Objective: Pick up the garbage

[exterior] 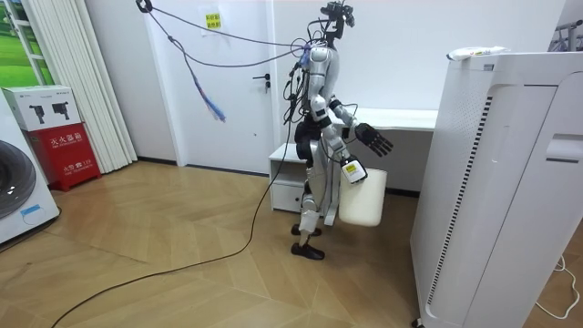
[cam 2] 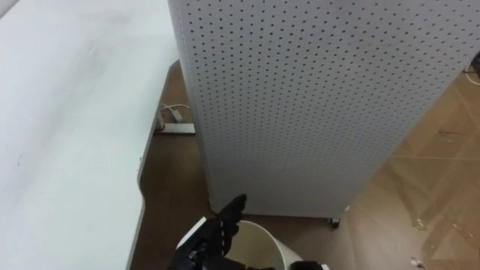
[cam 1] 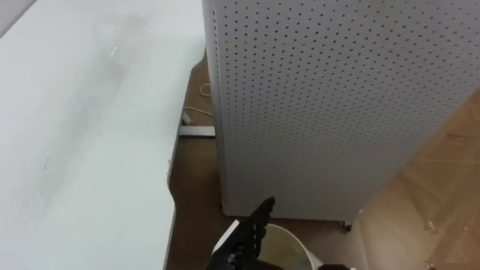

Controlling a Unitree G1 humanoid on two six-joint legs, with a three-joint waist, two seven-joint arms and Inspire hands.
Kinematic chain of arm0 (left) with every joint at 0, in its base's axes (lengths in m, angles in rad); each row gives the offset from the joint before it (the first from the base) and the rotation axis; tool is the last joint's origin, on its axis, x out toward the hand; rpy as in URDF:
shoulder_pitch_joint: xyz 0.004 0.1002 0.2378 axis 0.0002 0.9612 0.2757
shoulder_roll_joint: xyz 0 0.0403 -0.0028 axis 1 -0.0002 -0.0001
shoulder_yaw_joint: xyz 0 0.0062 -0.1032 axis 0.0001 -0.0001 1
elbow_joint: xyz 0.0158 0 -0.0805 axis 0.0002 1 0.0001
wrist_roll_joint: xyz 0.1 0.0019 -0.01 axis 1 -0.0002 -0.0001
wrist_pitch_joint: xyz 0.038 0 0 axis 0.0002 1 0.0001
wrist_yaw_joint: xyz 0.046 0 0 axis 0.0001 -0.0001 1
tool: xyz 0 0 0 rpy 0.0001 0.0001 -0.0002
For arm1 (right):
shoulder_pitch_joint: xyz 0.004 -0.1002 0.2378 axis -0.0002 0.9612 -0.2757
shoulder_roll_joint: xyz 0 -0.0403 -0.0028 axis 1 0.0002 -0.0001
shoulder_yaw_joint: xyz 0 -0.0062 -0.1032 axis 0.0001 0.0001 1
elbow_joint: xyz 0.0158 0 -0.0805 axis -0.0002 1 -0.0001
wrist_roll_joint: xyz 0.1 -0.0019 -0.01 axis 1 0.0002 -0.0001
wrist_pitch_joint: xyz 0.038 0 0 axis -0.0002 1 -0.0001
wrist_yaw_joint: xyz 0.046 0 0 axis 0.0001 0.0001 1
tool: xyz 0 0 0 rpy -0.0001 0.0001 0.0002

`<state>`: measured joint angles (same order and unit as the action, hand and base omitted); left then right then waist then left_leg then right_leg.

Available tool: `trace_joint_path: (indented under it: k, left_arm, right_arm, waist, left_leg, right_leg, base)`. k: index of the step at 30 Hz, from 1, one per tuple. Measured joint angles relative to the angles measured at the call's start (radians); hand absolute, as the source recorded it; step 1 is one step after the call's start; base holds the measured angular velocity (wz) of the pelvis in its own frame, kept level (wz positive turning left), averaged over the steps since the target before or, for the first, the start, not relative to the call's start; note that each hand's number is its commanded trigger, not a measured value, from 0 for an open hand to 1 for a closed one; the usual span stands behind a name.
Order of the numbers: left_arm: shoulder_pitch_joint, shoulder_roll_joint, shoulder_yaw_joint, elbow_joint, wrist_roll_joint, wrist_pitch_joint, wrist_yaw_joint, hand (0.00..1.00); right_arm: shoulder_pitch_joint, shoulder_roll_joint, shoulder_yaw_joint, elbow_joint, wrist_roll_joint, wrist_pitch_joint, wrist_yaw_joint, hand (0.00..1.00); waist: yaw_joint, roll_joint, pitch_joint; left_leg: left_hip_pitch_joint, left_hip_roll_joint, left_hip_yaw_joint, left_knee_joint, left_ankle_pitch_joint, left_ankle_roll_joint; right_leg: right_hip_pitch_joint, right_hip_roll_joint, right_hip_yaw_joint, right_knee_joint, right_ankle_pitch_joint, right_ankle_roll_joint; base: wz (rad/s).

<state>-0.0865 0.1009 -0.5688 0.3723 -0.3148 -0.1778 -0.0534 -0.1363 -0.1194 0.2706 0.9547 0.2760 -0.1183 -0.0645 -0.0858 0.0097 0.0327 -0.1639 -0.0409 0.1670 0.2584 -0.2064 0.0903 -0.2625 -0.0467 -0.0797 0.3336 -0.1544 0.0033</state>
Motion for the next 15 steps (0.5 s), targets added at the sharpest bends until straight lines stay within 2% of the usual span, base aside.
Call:
trace_joint_path:
  k: [2, 3, 6, 7, 8, 9, 10, 11, 13, 15]
  left_arm:
    - [0.0, 0.0, 0.017, -0.022, 0.031, 0.0, 0.0, 0.0]
    - [0.0, 0.0, 0.024, -0.022, 0.041, 0.0, 0.001, 0.0]
    - [0.001, 0.008, 0.063, -0.064, 0.101, 0.004, 0.004, 0.0]
    - [0.001, 0.015, 0.08, -0.097, 0.132, 0.003, 0.006, 0.0]
    - [0.003, 0.022, 0.1, -0.126, 0.156, -0.001, 0.007, 0.0]
    - [0.005, 0.021, 0.111, -0.133, 0.176, -0.004, 0.007, 0.0]
    - [0.014, 0.018, 0.127, -0.149, 0.218, -0.007, 0.007, 0.0]
    - [0.02, 0.015, 0.141, -0.164, 0.253, -0.008, 0.007, 0.0]
    - [0.022, 0.014, 0.162, -0.186, 0.323, -0.008, 0.01, 0.0]
    - [0.022, 0.016, 0.166, -0.221, 0.397, -0.009, 0.029, 0.0]
  right_arm:
    - [0.003, -0.003, 0.0, -0.012, 0.002, 0.011, 0.004, 1.0]
    - [0.003, -0.003, 0.001, -0.017, 0.002, 0.011, 0.004, 1.0]
    - [0.003, 0.0, 0.003, -0.038, 0.002, 0.012, 0.005, 1.0]
    - [0.004, 0.001, 0.003, -0.038, -0.002, 0.012, 0.012, 1.0]
    - [0.006, 0.004, 0.002, -0.037, -0.006, 0.012, 0.02, 1.0]
    - [0.011, 0.005, 0.001, -0.037, -0.007, 0.012, 0.023, 1.0]
    - [0.021, 0.002, 0.0, -0.037, -0.009, 0.01, 0.028, 1.0]
    - [0.025, -0.004, 0.0, -0.037, -0.009, 0.009, 0.034, 1.0]
    - [0.025, -0.003, 0.002, -0.037, -0.009, 0.002, 0.03, 1.0]
    - [0.029, -0.004, 0.003, -0.037, -0.009, 0.0, 0.029, 1.0]
  waist:
    - [0.009, -0.005, 0.0004]
    - [0.011, -0.006, 0.0005]
    - [0.014, -0.016, -0.0008]
    - [0.02, -0.019, -0.0019]
    - [0.039, -0.021, -0.0026]
    - [0.048, -0.023, -0.0027]
    - [0.061, -0.025, -0.005]
    - [0.07, -0.033, -0.0081]
    - [0.085, -0.041, -0.0127]
    - [0.081, -0.047, -0.0127]
  left_leg:
    - [0.017, -0.003, 0.045, 0.0, 0.0, 0.0]
    - [0.021, -0.004, 0.055, 0.001, -0.001, 0.001]
    - [0.023, -0.008, 0.104, 0.011, -0.011, 0.018]
    - [0.022, 0.01, 0.127, 0.003, -0.009, 0.024]
    - [0.023, 0.03, 0.173, -0.02, -0.006, 0.029]
    - [0.032, 0.037, 0.199, -0.026, -0.003, 0.027]
    - [0.053, 0.043, 0.248, -0.041, 0.001, 0.025]
    - [0.064, 0.042, 0.28, -0.043, 0.001, 0.026]
    - [0.052, 0.042, 0.297, -0.017, 0.001, 0.025]
    - [0.032, 0.045, 0.296, 0.004, 0.002, 0.024]
  right_leg:
    - [-0.016, 0.0, 0.015, 0.031, 0.0, 0.0]
    - [-0.019, 0.0, 0.016, 0.037, 0.0, 0.0]
    - [-0.045, 0.0, 0.015, 0.06, 0.013, -0.003]
    - [-0.042, 0.009, 0.012, 0.036, 0.037, -0.003]
    - [-0.039, 0.01, -0.027, 0.038, 0.051, -0.014]
    - [-0.034, -0.004, -0.063, 0.082, 0.032, -0.017]
    - [-0.002, -0.029, -0.119, 0.154, -0.021, -0.008]
    - [0.036, -0.064, -0.147, 0.194, -0.063, 0.01]
    - [0.083, -0.101, -0.173, 0.169, -0.086, 0.033]
    - [0.099, -0.091, -0.187, 0.09, -0.089, 0.035]
  base:
    - [-0.55]
    - [-0.64]
    - [-0.55]
    - [-0.65]
    - [-0.69]
    - [-0.67]
    - [-0.59]
    - [-0.55]
    - [-0.36]
    - [-0.12]
